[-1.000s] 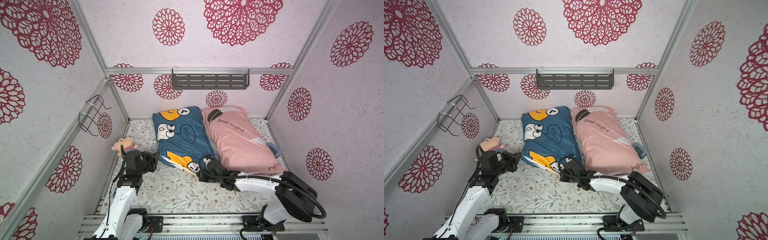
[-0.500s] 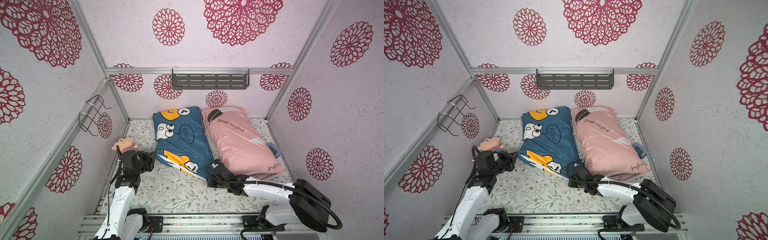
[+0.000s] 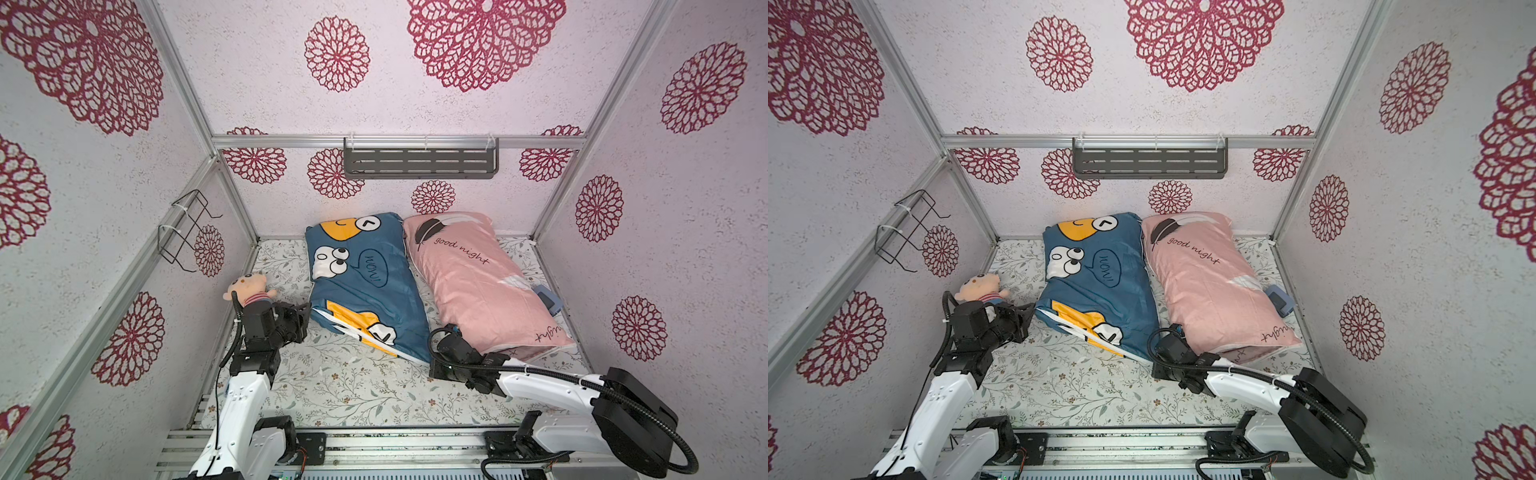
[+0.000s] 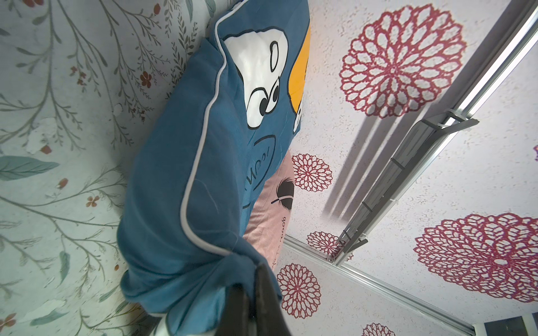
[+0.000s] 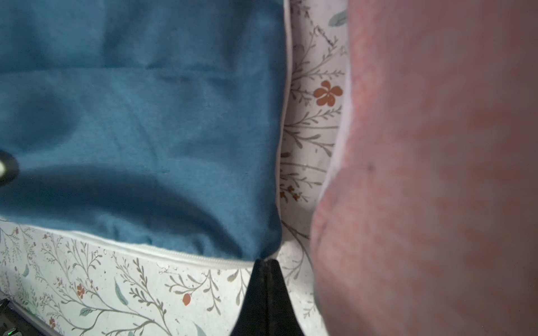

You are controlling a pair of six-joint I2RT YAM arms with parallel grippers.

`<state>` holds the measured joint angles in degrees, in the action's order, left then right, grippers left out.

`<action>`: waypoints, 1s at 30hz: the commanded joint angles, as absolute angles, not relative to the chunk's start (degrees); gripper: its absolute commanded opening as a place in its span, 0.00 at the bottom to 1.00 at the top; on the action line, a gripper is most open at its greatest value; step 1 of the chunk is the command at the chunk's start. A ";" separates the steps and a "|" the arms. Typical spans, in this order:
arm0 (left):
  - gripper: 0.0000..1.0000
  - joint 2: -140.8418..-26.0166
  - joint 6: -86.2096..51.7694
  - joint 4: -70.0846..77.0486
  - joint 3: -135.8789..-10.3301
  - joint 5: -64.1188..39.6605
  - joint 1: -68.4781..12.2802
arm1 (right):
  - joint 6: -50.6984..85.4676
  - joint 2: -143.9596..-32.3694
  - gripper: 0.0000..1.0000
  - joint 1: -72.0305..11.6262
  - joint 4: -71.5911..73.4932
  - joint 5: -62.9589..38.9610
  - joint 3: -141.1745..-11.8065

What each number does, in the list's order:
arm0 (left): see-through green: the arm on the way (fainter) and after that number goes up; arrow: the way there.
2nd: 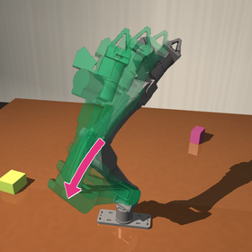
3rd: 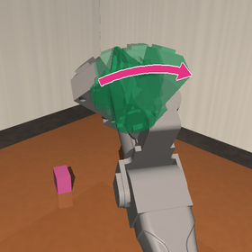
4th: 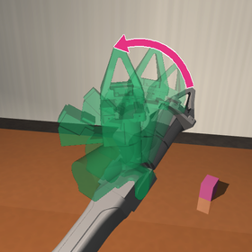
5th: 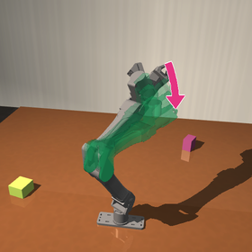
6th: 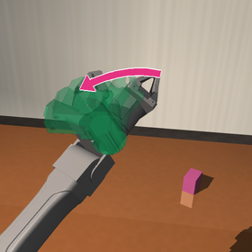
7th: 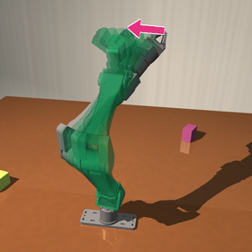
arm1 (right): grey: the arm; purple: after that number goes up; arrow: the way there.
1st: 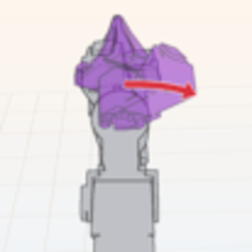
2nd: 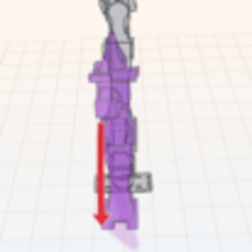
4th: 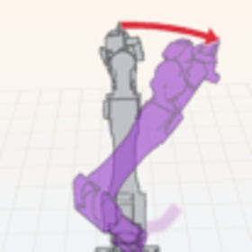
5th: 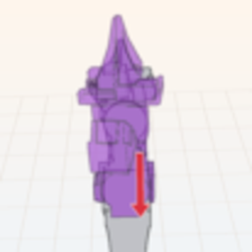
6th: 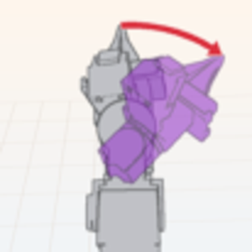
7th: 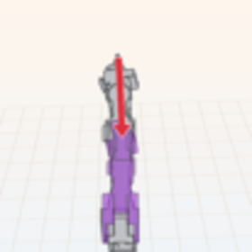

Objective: Zip up pillowcases
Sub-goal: Zip the zipper on the pillowcase, then place the pillowcase at the center of the board.

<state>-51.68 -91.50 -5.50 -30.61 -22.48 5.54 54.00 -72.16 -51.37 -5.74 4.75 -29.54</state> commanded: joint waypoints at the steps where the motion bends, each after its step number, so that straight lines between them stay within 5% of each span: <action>1: 0.00 -51.59 -90.67 -3.34 -30.94 -21.07 7.03 | 53.79 -70.82 0.00 -50.80 -8.39 6.70 -29.27; 6: 0.00 -51.77 -89.01 -4.71 -31.82 -21.29 7.05 | 51.29 -70.68 0.00 -50.73 -6.44 4.41 -30.12; 8: 0.01 -51.77 -85.06 -8.59 -33.62 -20.96 7.12 | 49.63 -69.26 0.25 -50.85 -6.37 3.46 -31.28; 11: 0.15 -51.96 -74.78 -17.93 -37.67 -17.99 7.12 | 45.50 -66.60 0.61 -50.89 -12.36 3.99 -35.44; 15: 0.17 -52.65 -64.37 -27.05 -39.03 -10.72 7.12 | 38.74 -65.16 0.82 -50.30 -22.34 5.23 -43.21; 17: 0.26 -52.87 -64.03 -25.86 -37.07 -11.67 7.12 | 35.68 -65.65 0.91 -49.01 -25.91 4.76 -47.18; 18: 0.38 -52.99 -63.71 -25.25 -36.22 -12.54 7.10 | 34.44 -65.81 0.96 -48.04 -27.15 4.16 -49.04; 21: 0.83 -52.47 -58.56 -29.32 -37.63 -11.10 7.02 | 32.09 -65.11 0.99 -43.31 -29.86 2.89 -53.12; 23: 0.99 -50.96 -55.05 -33.59 -39.97 -6.84 7.02 | 31.47 -64.11 0.99 -38.92 -31.42 3.15 -55.39; 30: 0.98 -48.56 -48.14 -41.35 -50.29 2.12 2.06 | 25.94 -66.70 0.99 -16.80 -39.11 6.15 -61.43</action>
